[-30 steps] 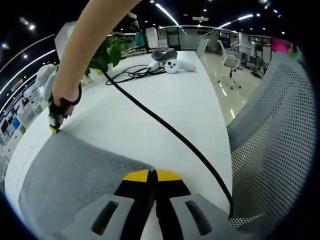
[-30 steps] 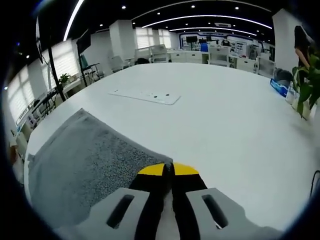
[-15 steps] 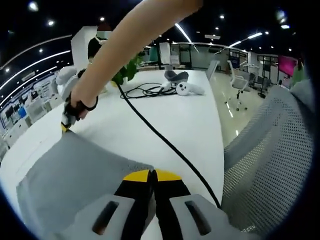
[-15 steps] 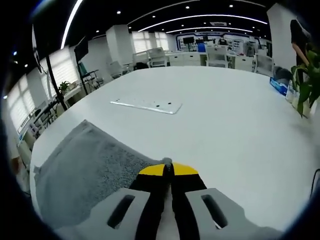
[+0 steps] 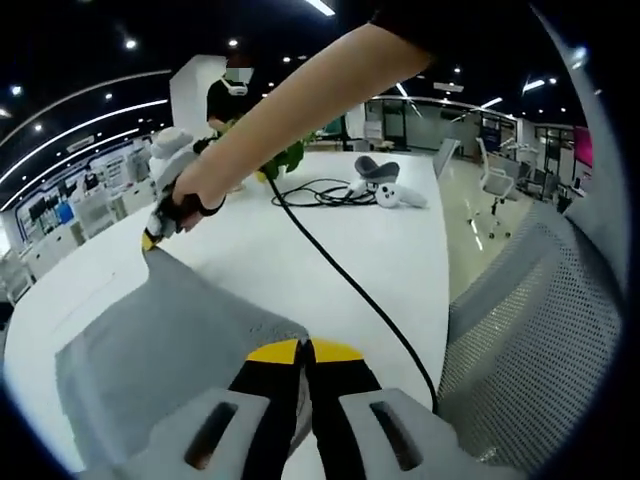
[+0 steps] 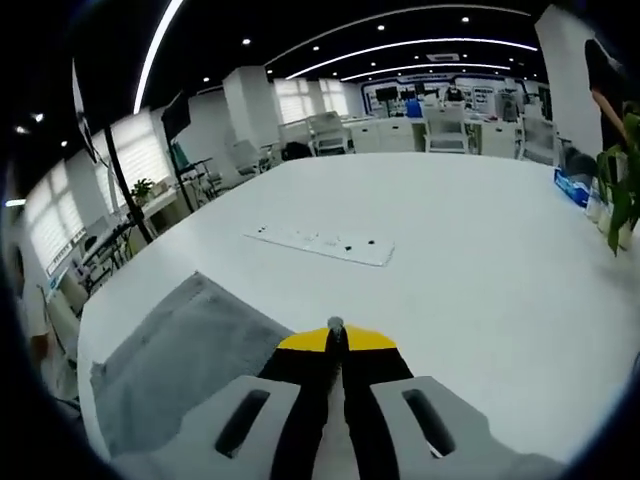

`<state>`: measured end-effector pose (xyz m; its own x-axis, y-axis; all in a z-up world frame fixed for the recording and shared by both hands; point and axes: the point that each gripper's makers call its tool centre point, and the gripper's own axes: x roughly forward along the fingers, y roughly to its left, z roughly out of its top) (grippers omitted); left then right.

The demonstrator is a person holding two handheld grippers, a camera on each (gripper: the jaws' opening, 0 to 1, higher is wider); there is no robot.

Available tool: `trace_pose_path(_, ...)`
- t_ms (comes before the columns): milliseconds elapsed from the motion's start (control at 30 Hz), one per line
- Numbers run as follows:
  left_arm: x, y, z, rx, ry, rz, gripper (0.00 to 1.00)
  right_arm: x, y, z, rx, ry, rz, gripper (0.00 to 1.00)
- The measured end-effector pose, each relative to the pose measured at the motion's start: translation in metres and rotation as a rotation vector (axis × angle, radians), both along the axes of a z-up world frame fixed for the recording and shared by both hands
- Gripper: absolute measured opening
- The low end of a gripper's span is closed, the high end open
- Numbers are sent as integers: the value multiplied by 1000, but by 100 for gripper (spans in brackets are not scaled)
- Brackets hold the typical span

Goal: Fold the towel on the table until its edges align and the towel forms a compact rectangular stack.

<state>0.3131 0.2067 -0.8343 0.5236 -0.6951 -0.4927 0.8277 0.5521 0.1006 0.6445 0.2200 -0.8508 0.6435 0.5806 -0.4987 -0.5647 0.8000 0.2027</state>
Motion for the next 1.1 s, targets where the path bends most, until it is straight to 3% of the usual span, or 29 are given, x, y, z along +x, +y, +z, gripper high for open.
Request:
trace_pose_path(433, 0, 40, 12, -40, 14, 101, 2, -1, 37, 17, 24, -28, 49, 0)
trace_pose_path(667, 0, 56, 19, -69, 20, 160, 2, -5, 53, 29, 76, -17, 47, 0)
trace_pose_path(1100, -1, 118, 36, -150, 40, 364, 2, -1, 86, 49, 160, -3, 49, 0)
